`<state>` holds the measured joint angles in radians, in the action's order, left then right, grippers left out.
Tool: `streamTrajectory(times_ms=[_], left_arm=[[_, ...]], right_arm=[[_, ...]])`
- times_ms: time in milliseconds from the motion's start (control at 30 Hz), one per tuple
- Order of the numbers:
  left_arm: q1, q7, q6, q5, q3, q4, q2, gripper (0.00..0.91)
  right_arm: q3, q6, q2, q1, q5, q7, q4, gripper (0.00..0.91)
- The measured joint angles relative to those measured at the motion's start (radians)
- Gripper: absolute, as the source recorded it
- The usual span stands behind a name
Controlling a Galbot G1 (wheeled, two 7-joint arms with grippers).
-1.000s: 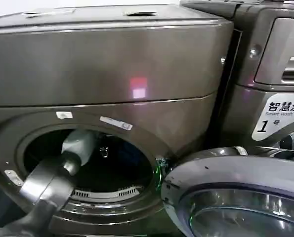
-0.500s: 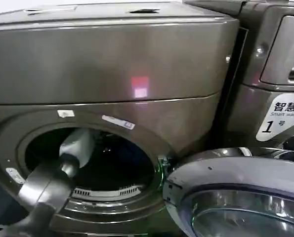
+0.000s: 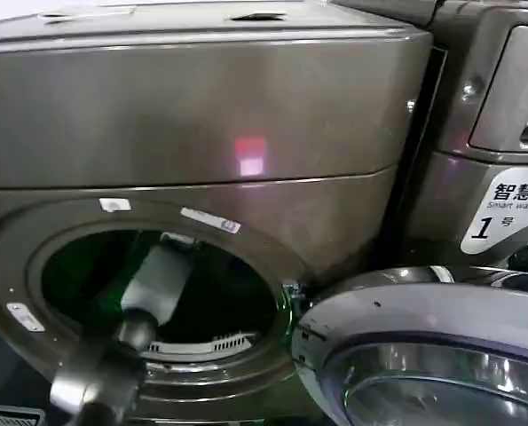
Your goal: Grasp the clothes from the dryer.
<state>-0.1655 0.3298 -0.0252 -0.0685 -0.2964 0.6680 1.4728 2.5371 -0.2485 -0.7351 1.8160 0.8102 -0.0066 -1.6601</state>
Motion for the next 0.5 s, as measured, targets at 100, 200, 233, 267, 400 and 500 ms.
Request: streamTrajectory(times_ms=[100,200,233,267,400,500], left_arm=[[-0.059,-0.123,-0.029,0.014,-0.06,0.098,0.018,0.0],[-0.122,-0.245,-0.059,0.006,-0.11,0.193,0.038,0.0],[-0.145,-0.285,-0.067,-0.002,-0.125,0.225,0.045,0.0],[-0.166,-0.317,-0.071,-0.009,-0.137,0.256,0.051,0.0],[-0.252,-0.407,-0.071,-0.027,-0.164,0.364,0.068,0.0],[-0.304,-0.446,-0.049,-0.031,-0.175,0.429,0.072,0.0]], right_arm=[[0.0,0.015,0.0,-0.001,-0.011,-0.005,0.003,0.907],[0.001,0.027,0.0,-0.001,-0.02,-0.006,0.004,0.907],[0.003,0.03,0.001,0.0,-0.023,-0.006,0.006,0.907],[0.005,0.032,0.002,0.0,-0.026,-0.006,0.006,0.907],[0.014,0.031,0.001,0.006,-0.038,-0.005,0.008,0.907],[0.016,0.039,-0.001,0.009,-0.041,-0.006,0.013,0.907]])
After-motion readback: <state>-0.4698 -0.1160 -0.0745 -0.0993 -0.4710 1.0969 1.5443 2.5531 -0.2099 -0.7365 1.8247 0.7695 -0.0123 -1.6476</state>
